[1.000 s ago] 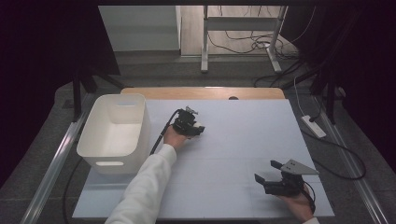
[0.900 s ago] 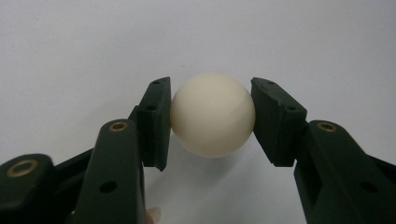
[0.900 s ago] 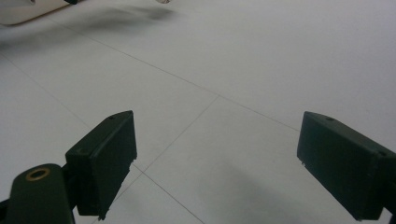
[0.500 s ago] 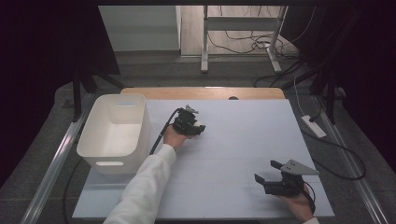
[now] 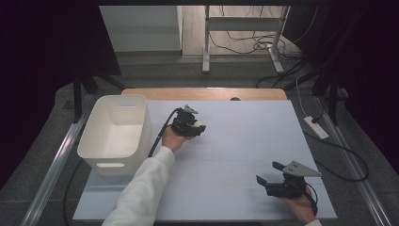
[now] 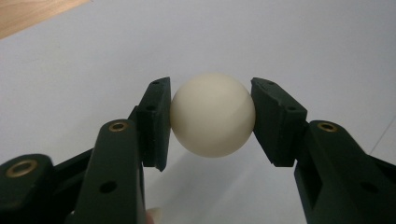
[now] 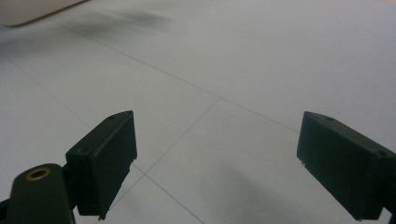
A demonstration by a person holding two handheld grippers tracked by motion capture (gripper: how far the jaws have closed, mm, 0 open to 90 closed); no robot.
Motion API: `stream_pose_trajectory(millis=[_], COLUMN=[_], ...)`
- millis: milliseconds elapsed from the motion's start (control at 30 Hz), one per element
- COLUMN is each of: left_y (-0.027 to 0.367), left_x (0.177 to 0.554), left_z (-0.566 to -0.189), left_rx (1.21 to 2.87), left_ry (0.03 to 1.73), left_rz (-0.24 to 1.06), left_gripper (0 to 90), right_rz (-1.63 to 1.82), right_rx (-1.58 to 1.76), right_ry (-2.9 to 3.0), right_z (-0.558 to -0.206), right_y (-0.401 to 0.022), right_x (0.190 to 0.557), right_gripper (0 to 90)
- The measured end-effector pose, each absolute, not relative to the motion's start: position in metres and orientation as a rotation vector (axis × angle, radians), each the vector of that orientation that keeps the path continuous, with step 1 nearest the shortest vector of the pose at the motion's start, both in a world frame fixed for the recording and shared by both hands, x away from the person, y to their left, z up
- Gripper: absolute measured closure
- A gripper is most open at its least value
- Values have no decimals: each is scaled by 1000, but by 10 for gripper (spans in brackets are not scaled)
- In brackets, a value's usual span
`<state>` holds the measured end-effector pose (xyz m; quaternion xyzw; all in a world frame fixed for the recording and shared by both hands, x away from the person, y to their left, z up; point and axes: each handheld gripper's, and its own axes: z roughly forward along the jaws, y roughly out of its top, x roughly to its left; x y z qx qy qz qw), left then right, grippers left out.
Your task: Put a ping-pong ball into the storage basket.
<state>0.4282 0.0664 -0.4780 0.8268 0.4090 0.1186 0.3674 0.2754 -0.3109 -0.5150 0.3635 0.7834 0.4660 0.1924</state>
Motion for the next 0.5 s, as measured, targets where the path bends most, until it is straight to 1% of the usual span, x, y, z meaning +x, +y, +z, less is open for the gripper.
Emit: stream_pose_trajectory(millis=[500], left_y=[80], left_x=[410], left_z=[-453], left_rx=[2058], left_ry=[1026], left_rz=[338], left_gripper=[503], right_rz=[1308], right_rx=[1020], right_ry=[2197], right_z=[-515], right_y=[-310], right_x=[275], right_gripper=[119])
